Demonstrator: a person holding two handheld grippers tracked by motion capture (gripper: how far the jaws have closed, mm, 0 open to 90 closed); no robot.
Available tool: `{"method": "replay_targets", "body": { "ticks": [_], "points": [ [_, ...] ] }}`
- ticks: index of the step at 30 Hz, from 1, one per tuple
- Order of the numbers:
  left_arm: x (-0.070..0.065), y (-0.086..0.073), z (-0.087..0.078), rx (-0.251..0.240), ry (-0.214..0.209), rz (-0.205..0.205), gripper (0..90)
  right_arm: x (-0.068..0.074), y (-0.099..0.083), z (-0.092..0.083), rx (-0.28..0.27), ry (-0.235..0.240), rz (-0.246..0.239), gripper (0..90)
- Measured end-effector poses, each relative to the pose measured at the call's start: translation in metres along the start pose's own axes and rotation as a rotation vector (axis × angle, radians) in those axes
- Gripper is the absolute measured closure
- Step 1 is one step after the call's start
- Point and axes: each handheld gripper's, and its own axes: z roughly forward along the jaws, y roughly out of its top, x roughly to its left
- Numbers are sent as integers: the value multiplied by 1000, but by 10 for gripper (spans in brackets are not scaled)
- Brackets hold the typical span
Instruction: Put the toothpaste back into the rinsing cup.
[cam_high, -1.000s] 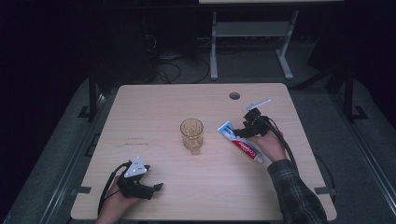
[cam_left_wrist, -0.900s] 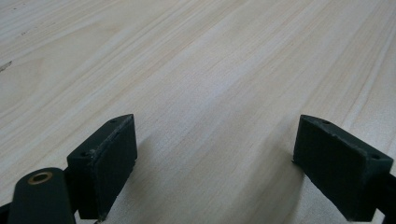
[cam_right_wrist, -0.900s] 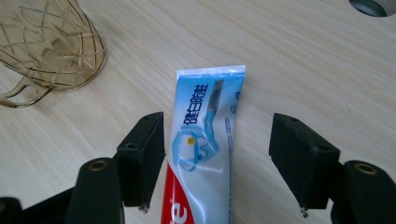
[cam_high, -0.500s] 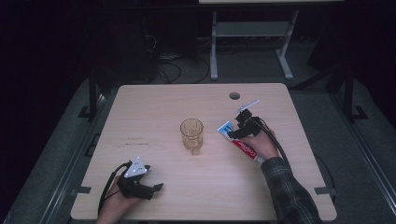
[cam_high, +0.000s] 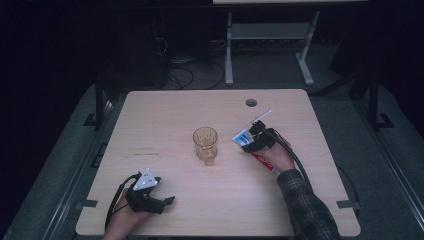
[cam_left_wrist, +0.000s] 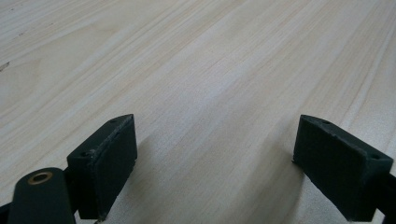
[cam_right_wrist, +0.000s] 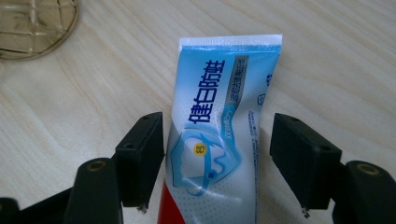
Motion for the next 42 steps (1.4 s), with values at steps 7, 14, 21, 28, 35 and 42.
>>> {"method": "replay_targets", "body": {
  "ticks": [7,14,21,28,35,42],
  "points": [
    [0,0,0,0,0,0,128,1,0,3,15,-4,-11,399],
    [0,0,0,0,0,0,128,2,1,3,20,-16,-23,445],
    [0,0,0,0,0,0,128,2,1,3,22,-18,-19,472],
    [0,0,0,0,0,0,128,0,1,2,21,-16,-5,523],
    [0,0,0,0,0,0,128,-3,1,-2,-2,-9,8,658],
    [0,0,0,0,0,0,128,-6,0,-10,-40,-1,23,729]
  ]
}}
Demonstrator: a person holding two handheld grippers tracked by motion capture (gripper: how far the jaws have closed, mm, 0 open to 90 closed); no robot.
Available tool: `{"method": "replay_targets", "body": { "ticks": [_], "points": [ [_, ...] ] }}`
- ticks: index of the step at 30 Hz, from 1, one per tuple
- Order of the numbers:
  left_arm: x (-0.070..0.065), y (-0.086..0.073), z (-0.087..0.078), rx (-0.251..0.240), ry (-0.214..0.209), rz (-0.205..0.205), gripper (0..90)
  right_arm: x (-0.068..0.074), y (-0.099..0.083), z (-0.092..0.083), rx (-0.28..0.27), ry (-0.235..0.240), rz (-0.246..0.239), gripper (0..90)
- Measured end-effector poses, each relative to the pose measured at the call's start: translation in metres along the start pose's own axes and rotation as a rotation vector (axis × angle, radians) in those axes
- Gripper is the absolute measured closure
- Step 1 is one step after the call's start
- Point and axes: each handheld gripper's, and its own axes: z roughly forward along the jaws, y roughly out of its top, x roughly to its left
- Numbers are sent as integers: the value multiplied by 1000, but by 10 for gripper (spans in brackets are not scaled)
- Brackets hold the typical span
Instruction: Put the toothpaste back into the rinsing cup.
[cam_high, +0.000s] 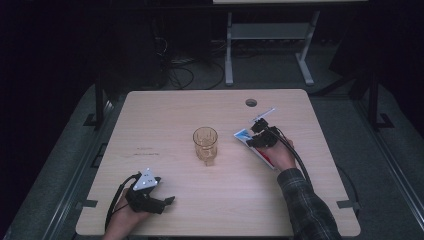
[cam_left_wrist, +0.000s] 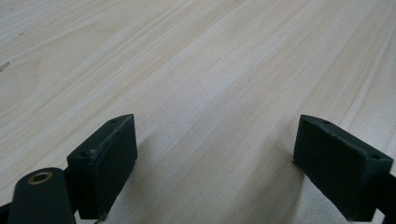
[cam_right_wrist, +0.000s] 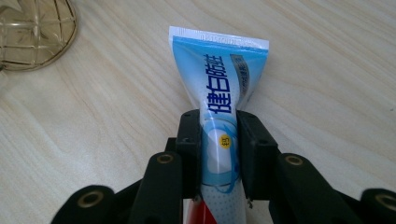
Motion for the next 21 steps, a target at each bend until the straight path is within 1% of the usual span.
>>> {"method": "replay_targets", "body": {
  "ticks": [4,7,12,16,21],
  "points": [
    [0,0,0,-1,0,0,128,-3,-2,-2,-20,17,26,743],
    [0,0,0,0,0,0,128,-4,-2,-3,-29,24,31,748],
    [0,0,0,-1,0,0,128,-3,-3,-4,-43,21,32,752],
    [0,0,0,0,0,0,128,-3,-2,-10,-71,28,40,752],
    [0,0,0,-1,1,2,128,-3,-3,-18,-127,37,56,754]
  ]
}}
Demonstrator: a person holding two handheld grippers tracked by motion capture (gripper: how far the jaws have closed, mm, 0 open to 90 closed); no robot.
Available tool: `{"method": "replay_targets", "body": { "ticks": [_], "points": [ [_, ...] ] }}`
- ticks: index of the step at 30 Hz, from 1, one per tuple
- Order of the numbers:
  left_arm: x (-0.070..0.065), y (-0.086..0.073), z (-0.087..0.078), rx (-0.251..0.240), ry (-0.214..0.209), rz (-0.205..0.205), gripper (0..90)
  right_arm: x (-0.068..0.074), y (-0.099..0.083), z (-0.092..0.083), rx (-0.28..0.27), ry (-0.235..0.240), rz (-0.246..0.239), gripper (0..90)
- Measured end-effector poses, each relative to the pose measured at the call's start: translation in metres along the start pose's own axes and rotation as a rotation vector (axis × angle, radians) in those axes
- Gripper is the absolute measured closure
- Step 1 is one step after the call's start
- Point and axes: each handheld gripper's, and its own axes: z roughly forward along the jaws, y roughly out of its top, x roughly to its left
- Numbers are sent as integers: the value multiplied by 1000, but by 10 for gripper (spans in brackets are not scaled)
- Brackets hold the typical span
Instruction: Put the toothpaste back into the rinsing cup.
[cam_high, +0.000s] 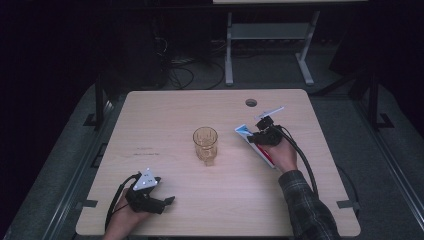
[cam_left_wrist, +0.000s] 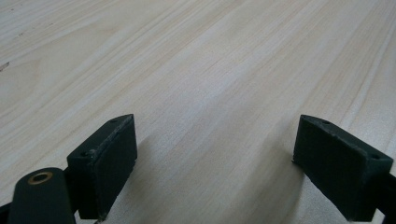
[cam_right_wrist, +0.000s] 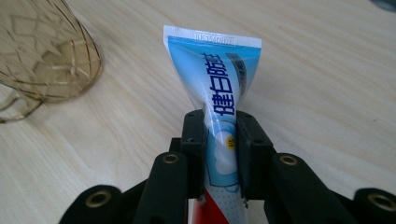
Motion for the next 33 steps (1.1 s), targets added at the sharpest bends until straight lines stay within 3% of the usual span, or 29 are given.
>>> {"method": "replay_targets", "body": {
  "ticks": [18,33],
  "points": [
    [0,0,0,2,0,-1,128,-4,-8,-39,-165,8,49,761],
    [0,0,0,1,0,-1,128,-3,-10,-70,-314,29,52,760]
  ]
}}
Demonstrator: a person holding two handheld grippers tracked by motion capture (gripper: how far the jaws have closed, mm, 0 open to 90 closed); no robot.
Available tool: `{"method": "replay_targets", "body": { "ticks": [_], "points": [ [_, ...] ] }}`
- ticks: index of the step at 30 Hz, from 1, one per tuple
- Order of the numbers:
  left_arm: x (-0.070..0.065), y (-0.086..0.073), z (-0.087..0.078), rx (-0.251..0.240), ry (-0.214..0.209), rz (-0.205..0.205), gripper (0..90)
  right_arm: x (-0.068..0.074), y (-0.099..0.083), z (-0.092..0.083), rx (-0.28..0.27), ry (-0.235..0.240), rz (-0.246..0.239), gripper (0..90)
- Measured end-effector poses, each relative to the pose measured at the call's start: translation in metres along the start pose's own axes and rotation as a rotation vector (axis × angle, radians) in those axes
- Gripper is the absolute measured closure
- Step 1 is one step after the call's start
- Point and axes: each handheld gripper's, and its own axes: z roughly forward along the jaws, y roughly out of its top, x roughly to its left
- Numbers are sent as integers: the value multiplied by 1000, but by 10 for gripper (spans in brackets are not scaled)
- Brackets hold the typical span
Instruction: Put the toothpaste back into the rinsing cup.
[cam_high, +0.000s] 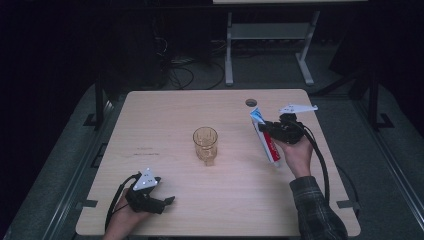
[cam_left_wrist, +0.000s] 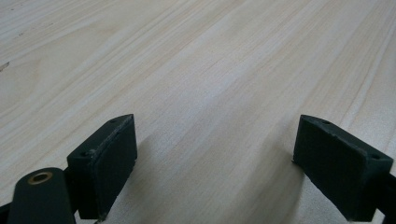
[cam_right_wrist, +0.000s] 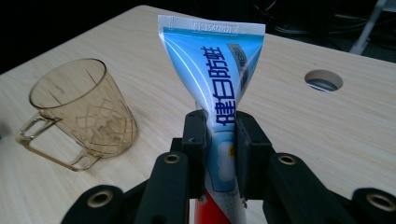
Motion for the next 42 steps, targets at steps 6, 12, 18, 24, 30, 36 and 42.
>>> {"method": "replay_targets", "body": {
  "ticks": [6,12,18,24,30,36,42],
  "points": [
    [0,0,0,-1,0,-1,128,3,3,-5,-35,13,-8,760],
    [0,0,0,-1,0,-1,128,3,6,-12,-84,15,2,761],
    [0,0,0,-1,0,-2,128,2,9,-18,-130,17,7,763],
    [0,0,0,-1,0,-2,128,2,11,-23,-169,21,8,769],
    [0,0,0,0,1,1,128,6,18,-25,-184,30,-5,771],
    [0,0,0,0,1,2,128,15,28,-28,-215,48,-21,774],
    [0,0,0,0,1,2,128,23,36,-26,-219,63,-43,774]
  ]
}}
